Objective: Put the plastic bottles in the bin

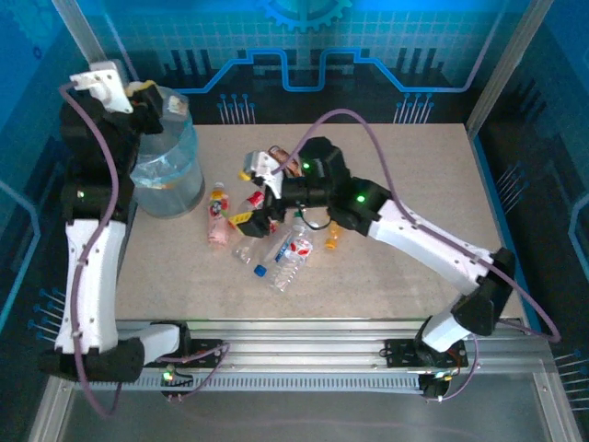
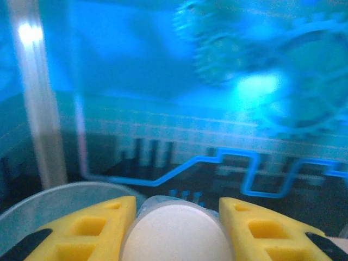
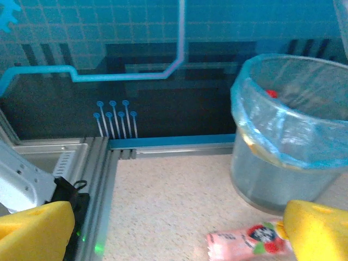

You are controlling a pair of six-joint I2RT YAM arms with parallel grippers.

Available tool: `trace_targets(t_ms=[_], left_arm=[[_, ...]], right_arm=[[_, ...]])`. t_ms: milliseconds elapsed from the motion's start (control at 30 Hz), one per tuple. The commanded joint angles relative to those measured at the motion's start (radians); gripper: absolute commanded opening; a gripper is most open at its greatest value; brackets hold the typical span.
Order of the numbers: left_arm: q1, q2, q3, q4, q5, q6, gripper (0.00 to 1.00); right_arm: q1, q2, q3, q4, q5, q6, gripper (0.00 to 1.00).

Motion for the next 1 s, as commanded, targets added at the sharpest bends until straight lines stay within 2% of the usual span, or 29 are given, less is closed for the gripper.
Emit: trace_targets(t_ms=[0,100,200,300,400,467,667,833,967], left_arm=[[0.110,0.087,0.051,-0.095,0.000,-0.090,0.00],[0.181,0.145,0.043,-0.100,0.022,-0.112,0.00],[0.238,0.189,0.020,-0.091,0.060,-0.118,0.00],[0.256,0.235,-0.002,-0.089,0.078,-0.090,0.00],[0.255,0.270,-0.036,-0.088,0.117,-0.058,0.00],[0.256,0.278,-0.074,-0.071,0.151,-0.052,0.00],[0.247,0.293,-0.198,0.021,0.249,-0.060,0.00],[0.206,0.312,-0.297,0.109,0.259,-0.039,0.00],[0.194,0.341,-0.304,0.122,0.256,-0.023,0.15]], right_arm=[[0.033,0.072,0.094,0.012,0.010,0.076,1.00],[0.038,0.173,0.225,-0.074,0.115,0.194,1.00],[0.035,0.303,0.448,-0.291,0.192,0.275,1.00],[0.028,0.450,0.678,-0.503,0.256,0.349,1.00],[0.018,0.554,0.830,-0.631,0.225,0.357,1.00],[0.018,0.578,0.849,-0.647,0.225,0.360,1.00],[0.019,0.550,0.761,-0.589,0.225,0.368,1.00],[0.019,0.531,0.701,-0.584,0.232,0.365,1.00],[0.020,0.513,0.654,-0.566,0.237,0.373,1.00]])
